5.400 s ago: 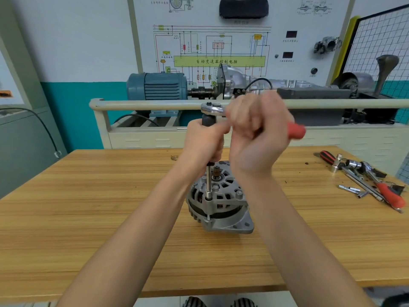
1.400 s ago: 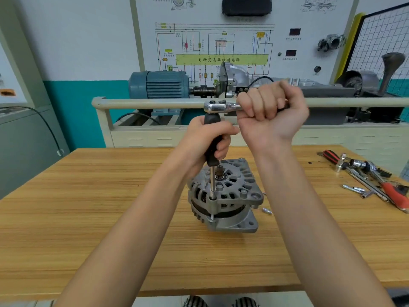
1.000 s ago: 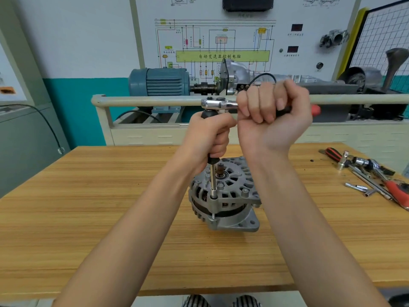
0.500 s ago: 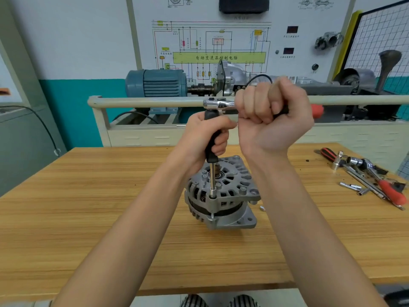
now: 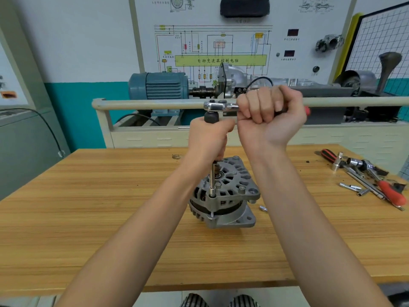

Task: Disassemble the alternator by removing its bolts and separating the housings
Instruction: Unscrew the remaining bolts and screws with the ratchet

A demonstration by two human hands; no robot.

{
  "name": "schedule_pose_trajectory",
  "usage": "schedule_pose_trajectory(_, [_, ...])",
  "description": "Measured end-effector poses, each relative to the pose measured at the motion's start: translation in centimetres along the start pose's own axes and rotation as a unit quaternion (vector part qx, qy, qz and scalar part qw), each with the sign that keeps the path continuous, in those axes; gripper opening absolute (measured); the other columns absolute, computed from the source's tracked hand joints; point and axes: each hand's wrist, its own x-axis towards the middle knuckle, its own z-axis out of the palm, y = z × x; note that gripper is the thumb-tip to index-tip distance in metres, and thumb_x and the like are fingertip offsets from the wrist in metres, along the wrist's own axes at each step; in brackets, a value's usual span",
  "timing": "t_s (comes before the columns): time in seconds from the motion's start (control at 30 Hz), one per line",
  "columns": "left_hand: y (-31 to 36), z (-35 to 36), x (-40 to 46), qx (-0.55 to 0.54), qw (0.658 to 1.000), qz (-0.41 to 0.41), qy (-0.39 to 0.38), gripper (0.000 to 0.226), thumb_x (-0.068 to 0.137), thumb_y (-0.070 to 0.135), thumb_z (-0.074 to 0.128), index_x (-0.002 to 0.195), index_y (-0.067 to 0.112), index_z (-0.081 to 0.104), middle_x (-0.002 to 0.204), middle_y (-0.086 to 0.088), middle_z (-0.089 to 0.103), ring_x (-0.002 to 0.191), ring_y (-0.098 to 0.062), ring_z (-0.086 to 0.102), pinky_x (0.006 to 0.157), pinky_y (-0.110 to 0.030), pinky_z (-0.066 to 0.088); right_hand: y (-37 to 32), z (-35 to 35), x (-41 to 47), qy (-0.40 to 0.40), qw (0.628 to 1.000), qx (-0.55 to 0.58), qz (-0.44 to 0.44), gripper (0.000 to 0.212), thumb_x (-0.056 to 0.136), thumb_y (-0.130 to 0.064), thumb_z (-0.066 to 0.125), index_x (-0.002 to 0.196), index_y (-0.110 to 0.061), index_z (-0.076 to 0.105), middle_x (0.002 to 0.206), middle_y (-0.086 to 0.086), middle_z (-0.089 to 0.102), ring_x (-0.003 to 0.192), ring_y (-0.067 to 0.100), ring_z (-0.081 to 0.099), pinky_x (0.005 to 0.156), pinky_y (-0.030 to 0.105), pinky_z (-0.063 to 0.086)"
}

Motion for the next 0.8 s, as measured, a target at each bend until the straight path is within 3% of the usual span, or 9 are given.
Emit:
schedule_pose_trajectory(0.07, [-0.3, 0.6, 0.0, 0.035, 0.996, 0.039, 0.068, 0.044, 0.079, -0.003, 0.058, 0.05, 0.017, 0.033, 0.043, 0.004, 0.027, 0.042, -0.014, 0.019, 0.042, -0.021, 0.017, 0.5, 0.5, -2.2, -0.078, 0.982, -0.147, -0.086, 0.042, 0.085, -0.008, 0.037, 0.044, -0.017, 0.037, 0.038, -0.003, 0.031, 0.041, 0.012, 0.017, 0.046, 0.027, 0.022])
schedule_pose_trajectory(0.17, [-0.8, 1.1, -0.3, 0.071, 0.988, 0.087, 0.101, 0.037, 0.087, 0.005, 0.055, 0.054, 0.016, 0.044, 0.048, 0.004, 0.04, 0.044, -0.013, 0.031, 0.046, -0.021, 0.025, 1.9, 1.1, -5.1, -0.138, 0.845, -0.484, -0.18, 0.016, 0.076, -0.007, 0.056, 0.061, -0.001, 0.053, 0.065, 0.008, 0.056, 0.053, 0.004, 0.035, 0.052, 0.022, 0.033])
schedule_pose_trajectory(0.2, [-0.9, 1.1, -0.5, 0.056, 0.99, 0.092, 0.09, 0.036, 0.089, 0.013, 0.052, 0.054, 0.021, 0.047, 0.048, 0.009, 0.043, 0.043, -0.008, 0.036, 0.048, -0.02, 0.028, 2.3, 1.1, -5.4, -0.18, 0.804, -0.517, -0.232, 0.015, 0.078, -0.007, 0.055, 0.063, -0.006, 0.052, 0.065, 0.002, 0.053, 0.053, 0.003, 0.036, 0.053, 0.018, 0.033])
schedule_pose_trajectory(0.23, [-1.0, 0.9, -0.5, 0.042, 0.992, 0.092, 0.08, 0.035, 0.089, 0.018, 0.051, 0.055, 0.023, 0.048, 0.05, 0.01, 0.045, 0.046, -0.006, 0.039, 0.05, -0.02, 0.032, 2.5, 1.3, -5.3, -0.218, 0.792, -0.5, -0.274, 0.018, 0.081, -0.008, 0.05, 0.065, -0.016, 0.049, 0.062, -0.006, 0.047, 0.05, 0.005, 0.035, 0.051, 0.02, 0.031])
schedule_pose_trajectory(0.33, [-0.8, -0.3, -0.2, 0.034, 0.996, 0.067, 0.042, 0.037, 0.086, 0.002, 0.057, 0.056, 0.016, 0.039, 0.052, -0.001, 0.039, 0.047, -0.015, 0.034, 0.045, -0.022, 0.031, 2.1, 1.7, -3.4, -0.203, 0.882, -0.344, -0.249, 0.031, 0.079, -0.009, 0.046, 0.053, -0.025, 0.04, 0.049, -0.013, 0.036, 0.044, 0.005, 0.029, 0.051, 0.024, 0.022])
schedule_pose_trajectory(0.4, [-0.4, -1.4, -0.1, 0.002, 0.998, 0.047, -0.036, 0.039, 0.082, -0.003, 0.057, 0.054, 0.014, 0.037, 0.044, -0.001, 0.035, 0.039, -0.014, 0.028, 0.041, -0.019, 0.026, 1.3, 1.4, -2.1, -0.164, 0.952, -0.213, -0.148, 0.038, 0.079, -0.006, 0.042, 0.046, -0.024, 0.037, 0.04, -0.01, 0.03, 0.039, 0.008, 0.021, 0.048, 0.024, 0.02])
schedule_pose_trajectory(0.47, [-0.2, -2.1, 0.4, -0.033, 0.992, 0.033, -0.119, 0.036, 0.079, 0.001, 0.059, 0.05, 0.014, 0.042, 0.041, -0.001, 0.037, 0.037, -0.016, 0.03, 0.042, -0.021, 0.03, 0.3, 0.6, -0.8, -0.098, 0.991, -0.088, -0.03, 0.041, 0.08, -0.01, 0.039, 0.04, -0.019, 0.038, 0.035, -0.007, 0.023, 0.038, 0.011, 0.014, 0.043, 0.023, 0.022])
schedule_pose_trajectory(0.63, [0.5, -1.9, 1.1, -0.077, 0.952, -0.045, -0.292, 0.039, 0.078, 0.011, 0.054, 0.043, 0.02, 0.04, 0.035, 0.006, 0.028, 0.029, -0.007, 0.023, 0.035, -0.017, 0.019, -0.6, -1.5, 1.9, 0.043, 0.986, 0.125, 0.102, 0.039, 0.077, -0.013, 0.04, 0.039, -0.013, 0.034, 0.03, -0.001, 0.024, 0.04, 0.01, 0.007, 0.041, 0.021, 0.018])
schedule_pose_trajectory(0.8, [0.3, -1.8, 0.9, -0.073, 0.98, -0.046, -0.179, 0.05, 0.087, 0.0, 0.045, 0.046, 0.021, 0.027, 0.036, 0.007, 0.021, 0.029, -0.006, 0.013, 0.035, -0.013, 0.015, 0.2, -0.5, 1.8, 0.058, 0.993, 0.062, 0.082, 0.039, 0.078, -0.014, 0.039, 0.039, -0.014, 0.035, 0.031, -0.002, 0.024, 0.04, 0.011, 0.008, 0.04, 0.021, 0.02])
